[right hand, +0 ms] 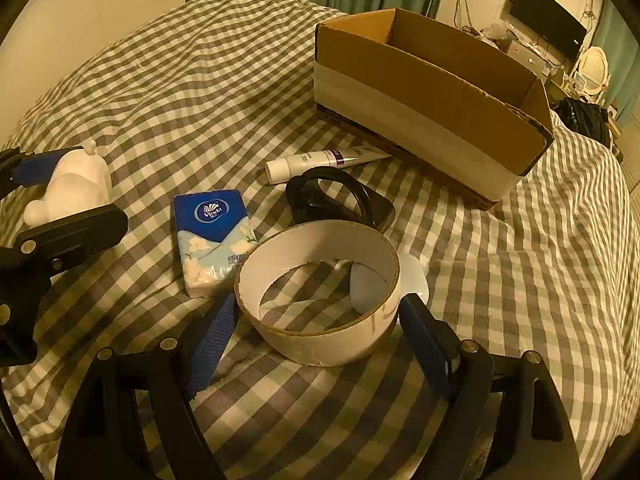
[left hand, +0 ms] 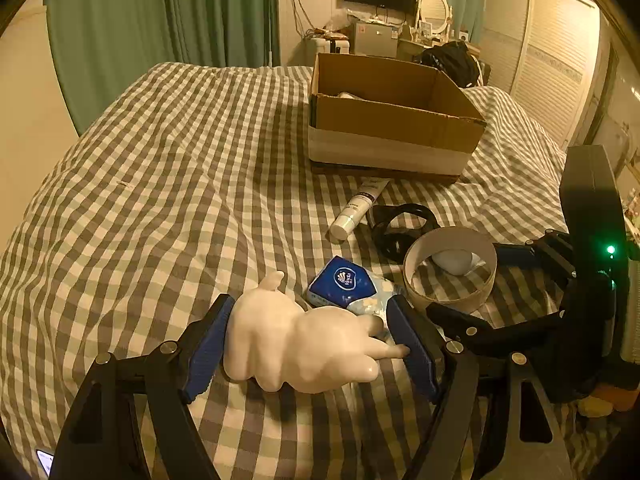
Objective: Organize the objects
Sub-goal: 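Lower the bear toy and paper ring into the box and release both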
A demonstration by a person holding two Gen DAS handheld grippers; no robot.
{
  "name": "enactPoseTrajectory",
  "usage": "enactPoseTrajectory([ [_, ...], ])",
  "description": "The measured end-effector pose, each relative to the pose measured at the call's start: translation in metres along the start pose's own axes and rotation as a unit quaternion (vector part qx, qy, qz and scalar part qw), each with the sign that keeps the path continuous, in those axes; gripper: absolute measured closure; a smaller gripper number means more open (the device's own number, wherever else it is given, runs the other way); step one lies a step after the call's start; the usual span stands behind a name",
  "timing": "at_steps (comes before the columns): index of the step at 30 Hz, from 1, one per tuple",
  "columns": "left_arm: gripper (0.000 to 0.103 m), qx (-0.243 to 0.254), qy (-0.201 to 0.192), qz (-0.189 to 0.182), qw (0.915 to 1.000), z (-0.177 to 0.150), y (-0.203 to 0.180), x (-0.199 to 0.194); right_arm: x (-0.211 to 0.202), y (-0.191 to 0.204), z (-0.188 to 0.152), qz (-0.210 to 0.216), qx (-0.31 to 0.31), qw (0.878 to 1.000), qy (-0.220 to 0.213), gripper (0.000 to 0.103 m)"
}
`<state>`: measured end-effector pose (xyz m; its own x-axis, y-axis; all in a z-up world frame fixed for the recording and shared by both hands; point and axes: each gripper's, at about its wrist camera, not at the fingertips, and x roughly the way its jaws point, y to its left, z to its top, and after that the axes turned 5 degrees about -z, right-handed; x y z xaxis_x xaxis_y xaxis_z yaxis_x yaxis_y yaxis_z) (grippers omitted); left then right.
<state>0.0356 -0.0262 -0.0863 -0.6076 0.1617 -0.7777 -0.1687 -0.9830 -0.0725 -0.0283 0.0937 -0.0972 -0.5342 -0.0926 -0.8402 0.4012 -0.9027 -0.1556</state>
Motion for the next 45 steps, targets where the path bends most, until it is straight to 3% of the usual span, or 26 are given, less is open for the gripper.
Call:
enactPoseTrajectory([
  [4,0.024,0.002,0.004,0.002,1.0,0.0,-0.002,-0.002,-0.004,0.001,-0.002,-0.006,0.003,1.0,-0.01,0.022],
  [13,0.024,0.003,0.001,-0.001,1.0,0.009,-0.011,-0.018,-0.051,-0.022,-0.002,-0.004,0.056,0.995,-0.079,0.023],
  [19,0.024,0.014,-0.025,0.001,0.9996,0.027,-0.018,-0.037,-0.084,-0.029,0.005,-0.017,0.062,0.991,-0.115,0.023],
  [29,0.024,0.037,-0.095,0.001,0.9948,0.101,-0.027,-0.058,-0.135,-0.06,0.042,-0.046,0.069,0.98,-0.179,0.023],
  [33,0.024,0.035,-0.134,-0.029,0.9899,0.141,-0.025,-0.057,-0.145,-0.076,0.064,-0.063,0.07,0.976,-0.196,0.023],
  [35,0.031,0.038,-0.15,-0.033,0.9874,0.158,-0.026,-0.053,-0.149,-0.087,0.077,-0.069,0.071,0.974,-0.204,0.023],
  [36,0.046,0.04,-0.159,-0.03,0.986,0.169,-0.026,-0.05,-0.15,-0.091,0.082,-0.071,0.073,0.973,-0.209,0.023],
  [38,0.047,0.044,-0.166,-0.027,0.9848,0.185,-0.027,-0.042,-0.151,-0.103,0.095,-0.074,0.082,0.97,-0.217,0.023],
  [41,0.051,0.043,-0.154,-0.054,0.9857,0.209,-0.026,-0.017,-0.15,-0.119,0.116,-0.073,0.093,0.966,-0.228,0.023],
  [42,0.057,0.039,-0.147,-0.046,0.9873,0.217,-0.026,-0.006,-0.148,-0.121,0.121,-0.074,0.096,0.966,-0.23,0.023],
  [45,0.059,0.045,-0.131,-0.038,0.9897,0.239,-0.028,0.029,-0.136,-0.133,0.14,-0.072,0.102,0.965,-0.232,0.023],
])
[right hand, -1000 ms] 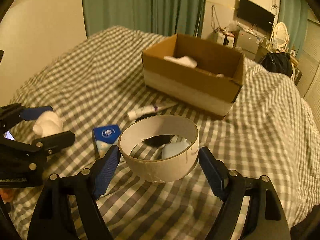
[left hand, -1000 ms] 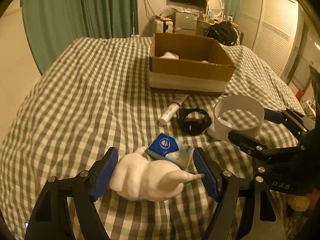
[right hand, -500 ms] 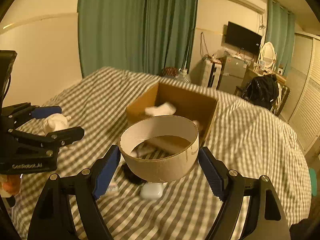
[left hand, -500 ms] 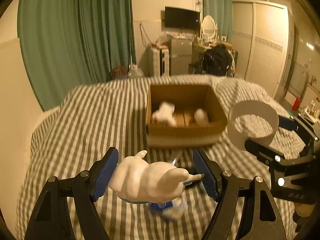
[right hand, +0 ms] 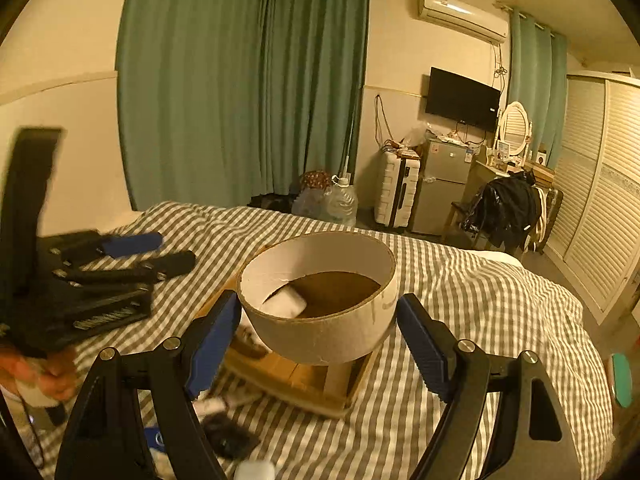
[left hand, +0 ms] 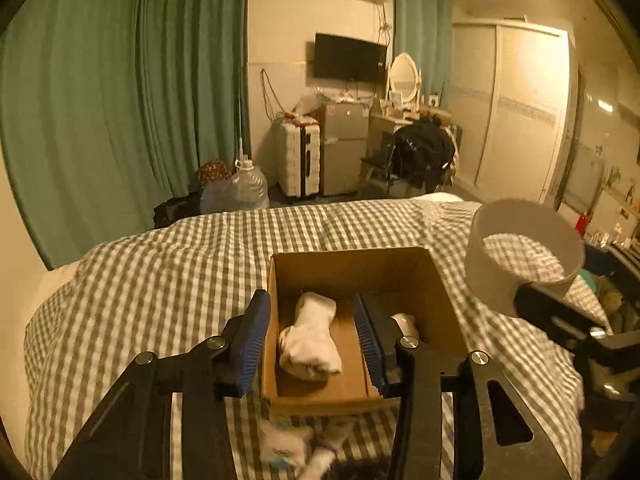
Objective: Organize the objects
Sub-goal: 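Lower the bear toy and paper ring into the box and release both, then grasp the blue tissue pack with the left gripper while the right gripper grasps the earbud case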
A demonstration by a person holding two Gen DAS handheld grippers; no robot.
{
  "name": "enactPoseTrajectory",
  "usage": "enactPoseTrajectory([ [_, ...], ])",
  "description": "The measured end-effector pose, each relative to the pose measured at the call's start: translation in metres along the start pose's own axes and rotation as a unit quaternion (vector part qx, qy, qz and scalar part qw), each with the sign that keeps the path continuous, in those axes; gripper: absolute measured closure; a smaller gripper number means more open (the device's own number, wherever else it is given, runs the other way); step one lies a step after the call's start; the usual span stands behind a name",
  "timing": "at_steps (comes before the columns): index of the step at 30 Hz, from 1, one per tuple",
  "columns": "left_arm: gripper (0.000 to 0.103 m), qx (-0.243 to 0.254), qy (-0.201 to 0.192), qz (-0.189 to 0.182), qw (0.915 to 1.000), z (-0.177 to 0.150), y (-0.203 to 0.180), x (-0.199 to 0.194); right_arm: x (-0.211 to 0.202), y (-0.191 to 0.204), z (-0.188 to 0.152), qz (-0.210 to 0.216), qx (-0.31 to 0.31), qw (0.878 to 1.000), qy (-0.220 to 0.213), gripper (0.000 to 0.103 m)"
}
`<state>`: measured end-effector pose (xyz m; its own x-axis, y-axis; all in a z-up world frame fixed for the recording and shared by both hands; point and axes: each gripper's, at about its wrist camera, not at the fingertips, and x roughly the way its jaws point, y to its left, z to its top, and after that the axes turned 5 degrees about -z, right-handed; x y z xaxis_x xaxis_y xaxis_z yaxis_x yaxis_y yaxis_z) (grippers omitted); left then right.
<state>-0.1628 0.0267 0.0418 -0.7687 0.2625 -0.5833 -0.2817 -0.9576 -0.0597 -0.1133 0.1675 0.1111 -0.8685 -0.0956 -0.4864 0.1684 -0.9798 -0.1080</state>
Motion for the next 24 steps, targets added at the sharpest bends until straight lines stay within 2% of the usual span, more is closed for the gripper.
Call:
enactPoseTrajectory([
  [3,0.065,-0.01,0.018,-0.004,0.9998,0.006,0.006,0.038,0.029,-0.006,0.011,0.006,0.015,1.0,0.006,0.023],
  [9,0.066,-0.021,0.049,-0.014,0.9985,-0.012,0.017,0.1,0.103,-0.018,0.006,0.023,0.059,0.997,0.043,0.023],
  [12,0.066,-0.018,0.058,-0.023,0.9979,-0.025,0.021,0.117,0.138,-0.022,-0.009,0.026,0.075,0.995,0.065,0.023],
  [15,0.065,-0.003,0.055,-0.021,0.9983,-0.034,0.02,0.119,0.155,-0.025,-0.025,0.03,0.086,0.993,0.075,0.021],
  [17,0.058,0.008,0.044,-0.021,0.9988,-0.036,0.016,0.11,0.16,-0.029,-0.029,0.028,0.094,0.992,0.078,0.021],
  [19,0.036,0.01,0.027,-0.024,0.9993,-0.036,0.013,0.096,0.153,-0.035,-0.028,0.019,0.101,0.993,0.061,0.017],
  [21,0.024,0.005,0.006,-0.02,0.9998,-0.037,0.014,0.077,0.138,-0.041,-0.026,0.017,0.111,0.993,0.041,0.014],
  [24,0.019,-0.003,-0.007,-0.014,0.9999,-0.044,0.014,0.044,0.106,-0.043,-0.027,0.015,0.124,0.992,0.022,0.014],
])
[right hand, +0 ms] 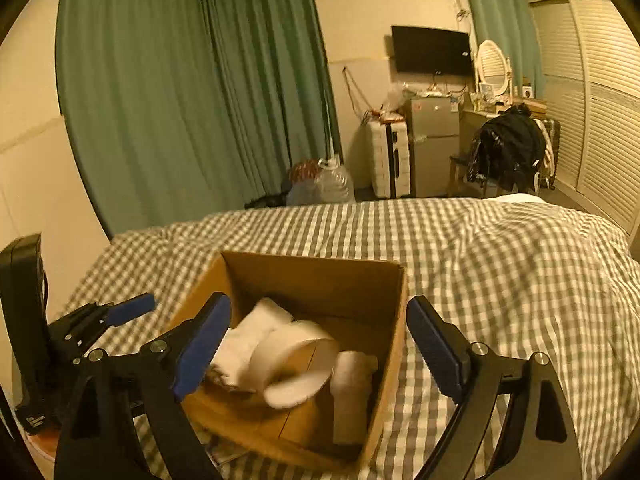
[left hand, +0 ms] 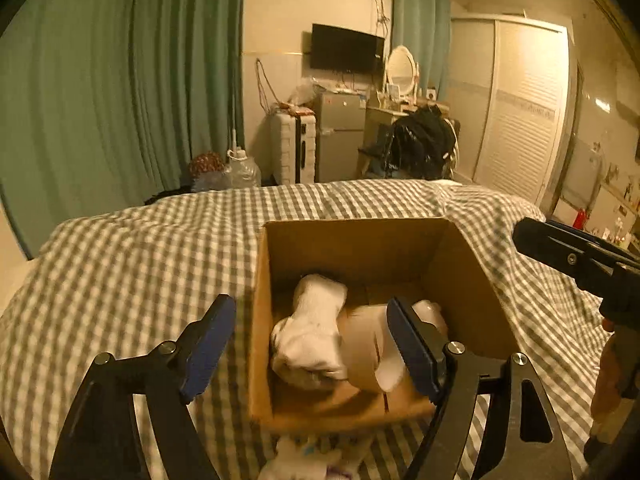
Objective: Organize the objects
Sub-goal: 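Grasp the blue tissue pack with the left gripper while the right gripper grasps the earbud case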
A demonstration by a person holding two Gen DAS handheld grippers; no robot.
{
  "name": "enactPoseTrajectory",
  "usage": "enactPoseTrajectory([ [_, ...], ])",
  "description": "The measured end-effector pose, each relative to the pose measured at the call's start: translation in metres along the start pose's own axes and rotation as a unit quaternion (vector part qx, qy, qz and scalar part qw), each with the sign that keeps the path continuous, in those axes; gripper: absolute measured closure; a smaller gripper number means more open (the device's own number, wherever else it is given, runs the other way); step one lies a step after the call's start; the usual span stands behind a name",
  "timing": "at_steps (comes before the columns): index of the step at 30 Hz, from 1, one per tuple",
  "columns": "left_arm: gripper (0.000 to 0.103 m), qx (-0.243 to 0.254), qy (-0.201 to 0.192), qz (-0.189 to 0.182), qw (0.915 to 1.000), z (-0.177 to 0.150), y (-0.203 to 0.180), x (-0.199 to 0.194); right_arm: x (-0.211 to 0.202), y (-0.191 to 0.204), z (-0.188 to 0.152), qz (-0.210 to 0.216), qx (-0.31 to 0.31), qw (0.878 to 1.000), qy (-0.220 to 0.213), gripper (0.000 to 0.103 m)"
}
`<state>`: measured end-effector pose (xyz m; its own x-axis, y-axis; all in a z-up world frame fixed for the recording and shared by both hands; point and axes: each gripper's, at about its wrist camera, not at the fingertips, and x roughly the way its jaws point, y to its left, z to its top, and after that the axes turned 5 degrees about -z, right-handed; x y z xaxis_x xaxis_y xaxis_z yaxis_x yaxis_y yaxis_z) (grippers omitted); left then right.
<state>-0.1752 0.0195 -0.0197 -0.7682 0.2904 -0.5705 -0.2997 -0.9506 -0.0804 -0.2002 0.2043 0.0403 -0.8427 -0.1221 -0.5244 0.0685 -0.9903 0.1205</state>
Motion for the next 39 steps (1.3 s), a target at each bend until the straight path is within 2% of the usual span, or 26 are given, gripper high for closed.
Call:
enactPoseTrajectory([
  [1,0.011,-0.003,-0.001,0.002,1.0,-0.001,0.0,-0.007,-0.011,0.0,-0.001,-0.004,0.0,1.0,-0.003,0.014],
  [2,0.009,-0.01,-0.005,0.006,0.9999,-0.006,0.001,-0.021,-0.02,0.002,-0.003,-0.008,-0.003,1.0,-0.003,0.014],
  [5,0.008,-0.024,-0.01,0.019,0.9995,-0.02,0.004,-0.051,-0.052,0.009,-0.014,-0.02,-0.019,1.0,-0.002,0.014],
  [10,0.008,-0.031,0.013,0.061,0.9975,-0.048,-0.002,-0.077,-0.095,0.028,-0.04,-0.024,-0.052,0.998,0.006,0.014],
  [15,0.008,-0.037,0.051,0.056,0.9965,-0.092,-0.005,-0.087,-0.113,0.045,-0.064,-0.013,-0.076,0.997,0.024,0.014],
  [22,0.008,-0.024,0.114,0.035,0.9926,-0.144,-0.024,-0.077,-0.102,0.057,-0.107,-0.011,-0.098,0.993,0.07,0.014],
  [29,0.008,-0.031,0.184,0.008,0.9824,-0.179,-0.031,-0.052,-0.072,0.043,-0.143,-0.018,-0.089,0.988,0.126,0.014],
  [35,0.008,0.001,0.231,0.034,0.9723,-0.194,-0.041,-0.023,-0.059,0.034,-0.156,-0.008,-0.065,0.986,0.154,0.014],
  [39,0.008,-0.026,0.245,0.037,0.9686,-0.194,-0.035,-0.01,-0.054,0.034,-0.16,-0.011,-0.066,0.984,0.165,0.014],
])
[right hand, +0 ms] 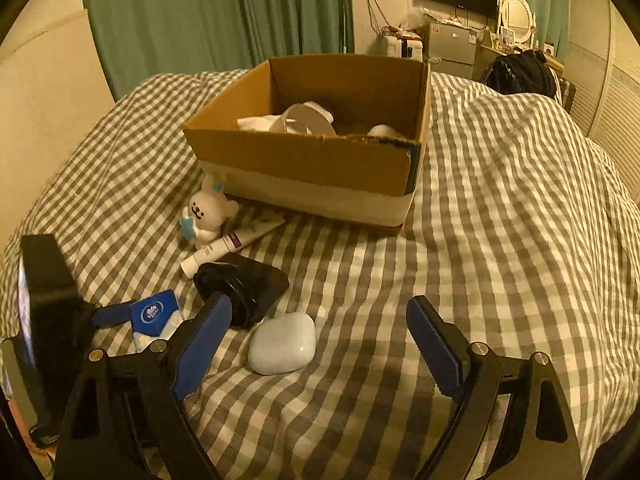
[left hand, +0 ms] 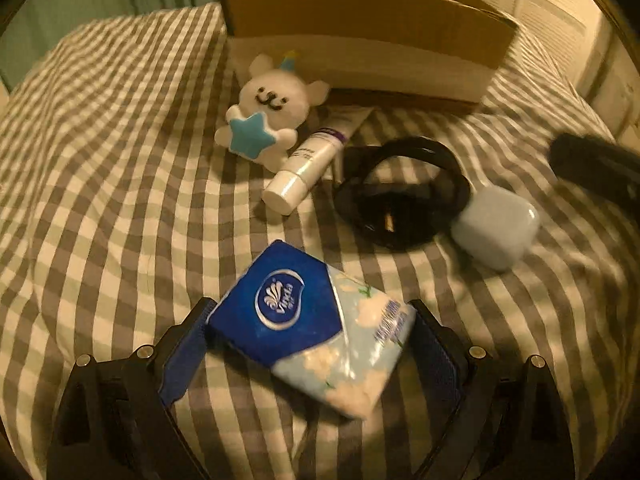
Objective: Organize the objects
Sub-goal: 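Grasp the blue tissue pack with the left gripper while the right gripper grasps the earbud case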
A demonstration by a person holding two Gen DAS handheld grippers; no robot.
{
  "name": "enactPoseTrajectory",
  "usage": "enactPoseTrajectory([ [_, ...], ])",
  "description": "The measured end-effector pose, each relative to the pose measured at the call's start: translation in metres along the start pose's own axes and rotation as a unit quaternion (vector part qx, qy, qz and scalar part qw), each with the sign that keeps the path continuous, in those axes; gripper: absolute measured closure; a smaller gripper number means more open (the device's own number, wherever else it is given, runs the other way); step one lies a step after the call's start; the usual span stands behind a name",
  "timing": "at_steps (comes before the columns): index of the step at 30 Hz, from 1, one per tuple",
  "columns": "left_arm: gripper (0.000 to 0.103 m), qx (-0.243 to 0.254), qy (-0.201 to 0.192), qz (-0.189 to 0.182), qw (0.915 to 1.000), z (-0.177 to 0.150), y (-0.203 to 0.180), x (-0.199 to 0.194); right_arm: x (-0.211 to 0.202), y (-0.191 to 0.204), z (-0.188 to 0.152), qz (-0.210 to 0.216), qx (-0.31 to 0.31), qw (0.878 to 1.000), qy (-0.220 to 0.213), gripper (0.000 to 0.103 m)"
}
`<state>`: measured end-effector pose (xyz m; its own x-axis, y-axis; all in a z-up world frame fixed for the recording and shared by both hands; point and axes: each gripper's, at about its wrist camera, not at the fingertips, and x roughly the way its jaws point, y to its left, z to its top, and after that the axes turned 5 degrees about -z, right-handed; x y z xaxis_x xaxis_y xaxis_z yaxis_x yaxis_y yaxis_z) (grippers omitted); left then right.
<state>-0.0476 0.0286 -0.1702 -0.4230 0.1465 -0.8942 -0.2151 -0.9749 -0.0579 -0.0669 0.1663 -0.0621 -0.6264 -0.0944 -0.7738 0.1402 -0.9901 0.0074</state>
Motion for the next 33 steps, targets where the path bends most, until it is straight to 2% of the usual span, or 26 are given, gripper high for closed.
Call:
enactPoseTrajectory([
  [2,0.015,0.0,-0.001,-0.002,1.0,0.0,-0.001,-0.001,0.001,0.001,-0.001,-0.001,-0.001,1.0,0.002,0.014],
  [5,0.016,-0.003,-0.017,-0.007,0.9998,-0.005,-0.002,-0.012,0.002,0.001,-0.002,-0.004,-0.001,1.0,0.003,0.014],
  [12,0.016,-0.02,-0.114,0.016,0.9932,-0.014,0.004,-0.061,0.012,0.003,-0.004,-0.015,-0.008,1.0,0.021,0.021],
  [17,0.016,-0.042,-0.096,0.016,0.9944,-0.009,0.018,-0.055,0.026,0.017,-0.007,-0.013,-0.038,0.998,0.047,0.025],
  [21,0.016,-0.045,-0.094,0.013,0.9945,-0.011,0.025,-0.053,0.038,0.034,-0.011,-0.033,-0.077,0.994,0.07,0.027],
  [24,0.016,-0.048,-0.09,0.013,0.9947,-0.01,0.026,-0.051,0.046,0.042,-0.015,-0.037,-0.097,0.991,0.085,0.035],
  [26,0.016,-0.048,-0.09,0.012,0.9947,-0.01,0.026,-0.051,0.051,0.047,-0.018,-0.038,-0.109,0.989,0.094,0.048],
  [27,0.016,-0.048,-0.09,0.012,0.9947,-0.011,0.027,-0.051,0.054,0.049,-0.019,-0.037,-0.116,0.987,0.101,0.051],
  [33,0.016,-0.047,-0.088,0.012,0.9949,-0.01,0.026,-0.051,0.054,0.052,-0.023,-0.043,-0.128,0.986,0.098,0.053],
])
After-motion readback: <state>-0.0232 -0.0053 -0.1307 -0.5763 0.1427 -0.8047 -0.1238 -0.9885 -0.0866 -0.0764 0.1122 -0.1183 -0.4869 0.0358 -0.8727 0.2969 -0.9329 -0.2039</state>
